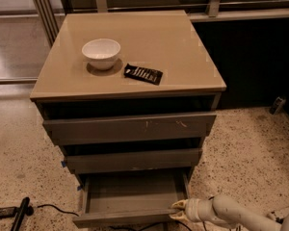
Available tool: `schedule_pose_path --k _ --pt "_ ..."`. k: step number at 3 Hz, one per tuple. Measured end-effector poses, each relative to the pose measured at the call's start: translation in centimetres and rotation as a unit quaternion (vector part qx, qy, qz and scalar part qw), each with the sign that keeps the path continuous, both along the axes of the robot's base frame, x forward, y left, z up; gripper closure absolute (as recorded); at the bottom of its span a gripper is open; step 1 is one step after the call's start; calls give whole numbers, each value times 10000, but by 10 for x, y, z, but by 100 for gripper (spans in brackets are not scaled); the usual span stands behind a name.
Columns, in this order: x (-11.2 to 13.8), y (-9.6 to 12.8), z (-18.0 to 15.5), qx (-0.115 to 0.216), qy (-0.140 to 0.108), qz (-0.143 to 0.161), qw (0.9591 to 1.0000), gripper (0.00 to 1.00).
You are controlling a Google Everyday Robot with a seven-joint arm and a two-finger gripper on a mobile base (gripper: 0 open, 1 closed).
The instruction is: Open bottom drawer
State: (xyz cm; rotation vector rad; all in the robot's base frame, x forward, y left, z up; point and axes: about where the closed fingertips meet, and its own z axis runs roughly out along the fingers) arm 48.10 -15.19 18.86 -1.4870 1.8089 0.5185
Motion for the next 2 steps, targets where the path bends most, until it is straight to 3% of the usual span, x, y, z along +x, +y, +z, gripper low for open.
schedule_pose_path --k 1,2 --pt "-1 1 0 2 0 0 10000 87" --pt "-1 1 0 2 0 0 10000 64"
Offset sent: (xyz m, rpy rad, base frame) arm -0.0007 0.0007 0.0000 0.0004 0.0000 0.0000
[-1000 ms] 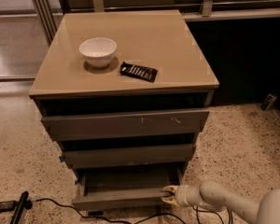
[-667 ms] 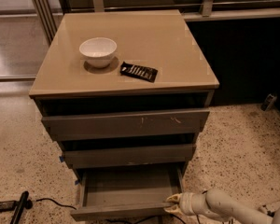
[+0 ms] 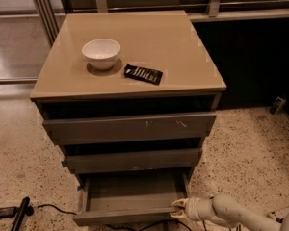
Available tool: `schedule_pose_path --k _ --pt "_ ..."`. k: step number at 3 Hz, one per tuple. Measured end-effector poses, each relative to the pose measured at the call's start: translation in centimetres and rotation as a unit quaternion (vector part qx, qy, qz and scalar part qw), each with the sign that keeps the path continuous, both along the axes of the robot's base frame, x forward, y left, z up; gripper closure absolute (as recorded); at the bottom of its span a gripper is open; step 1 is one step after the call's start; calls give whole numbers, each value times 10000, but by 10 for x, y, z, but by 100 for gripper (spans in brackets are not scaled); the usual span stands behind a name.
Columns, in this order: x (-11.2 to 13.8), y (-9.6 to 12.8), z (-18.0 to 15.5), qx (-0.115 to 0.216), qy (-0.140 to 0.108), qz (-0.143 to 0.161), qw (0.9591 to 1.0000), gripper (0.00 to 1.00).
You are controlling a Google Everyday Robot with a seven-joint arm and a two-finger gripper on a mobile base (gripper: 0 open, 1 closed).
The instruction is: Open bottom drawer
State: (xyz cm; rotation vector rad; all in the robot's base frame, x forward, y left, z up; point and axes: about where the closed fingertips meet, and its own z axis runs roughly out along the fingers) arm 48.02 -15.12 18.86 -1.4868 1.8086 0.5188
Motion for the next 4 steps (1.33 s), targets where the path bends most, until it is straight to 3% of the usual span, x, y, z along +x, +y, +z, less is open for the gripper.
schedule_pose_path --k 2,3,4 --pt "0 0 0 1 0 1 10000 17" --pt "0 0 0 1 1 1 10000 0" --pt "0 0 0 1 1 1 10000 0"
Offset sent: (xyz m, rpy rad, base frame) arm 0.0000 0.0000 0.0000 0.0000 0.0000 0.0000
